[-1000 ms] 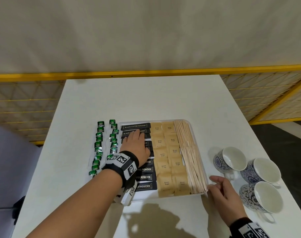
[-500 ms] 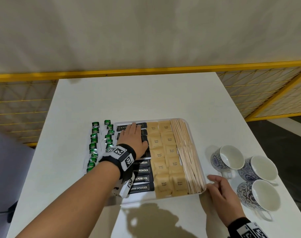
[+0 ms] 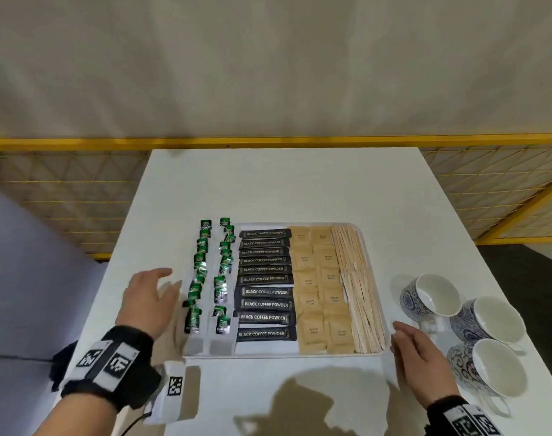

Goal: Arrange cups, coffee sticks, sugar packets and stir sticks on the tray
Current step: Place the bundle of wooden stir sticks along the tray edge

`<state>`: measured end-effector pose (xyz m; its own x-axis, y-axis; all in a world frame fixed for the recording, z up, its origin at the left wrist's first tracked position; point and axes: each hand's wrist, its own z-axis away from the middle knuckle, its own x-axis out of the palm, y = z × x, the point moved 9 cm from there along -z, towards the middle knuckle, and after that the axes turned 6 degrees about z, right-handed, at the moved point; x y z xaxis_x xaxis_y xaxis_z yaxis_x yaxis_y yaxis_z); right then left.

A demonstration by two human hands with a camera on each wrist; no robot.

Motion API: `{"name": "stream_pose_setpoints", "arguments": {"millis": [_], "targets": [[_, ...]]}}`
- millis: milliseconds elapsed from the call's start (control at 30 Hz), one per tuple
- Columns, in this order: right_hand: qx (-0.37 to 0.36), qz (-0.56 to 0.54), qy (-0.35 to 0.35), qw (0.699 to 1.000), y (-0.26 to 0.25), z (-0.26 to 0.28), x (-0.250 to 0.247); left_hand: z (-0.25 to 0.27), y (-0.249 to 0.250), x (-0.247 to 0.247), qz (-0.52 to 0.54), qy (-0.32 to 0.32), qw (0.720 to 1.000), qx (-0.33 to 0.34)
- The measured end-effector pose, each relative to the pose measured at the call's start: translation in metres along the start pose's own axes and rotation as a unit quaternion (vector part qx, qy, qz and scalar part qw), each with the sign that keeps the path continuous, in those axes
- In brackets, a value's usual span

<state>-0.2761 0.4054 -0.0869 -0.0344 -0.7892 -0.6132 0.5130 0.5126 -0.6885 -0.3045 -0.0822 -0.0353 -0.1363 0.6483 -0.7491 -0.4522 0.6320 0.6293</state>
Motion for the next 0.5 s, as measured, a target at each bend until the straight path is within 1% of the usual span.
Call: {"name": "stream_pose_setpoints", "arguments": {"millis": [100, 200, 333, 500], "targets": [[-0.006, 0.005, 0.001, 1.000, -0.004, -0.002, -0.002, 0.026, -0.063, -0.003, 0.055, -0.024, 0.993, -0.101], [-0.011, 0.036, -0.005, 0.999, -0.005, -0.006, -0.002, 0.047, -0.096, 0.012, 0.139, -0.036, 0.978, -0.151], [-0.021, 0.085, -0.009, 0.996, -0.003, -0.011, 0.000, 0.062, -0.105, 0.031, 0.235, -0.034, 0.951, -0.199], [-0.015, 0.089, -0.004, 0.996, -0.006, -0.012, 0.000, 0.067, -0.079, 0.040, 0.242, -0.029, 0.951, -0.188]]}}
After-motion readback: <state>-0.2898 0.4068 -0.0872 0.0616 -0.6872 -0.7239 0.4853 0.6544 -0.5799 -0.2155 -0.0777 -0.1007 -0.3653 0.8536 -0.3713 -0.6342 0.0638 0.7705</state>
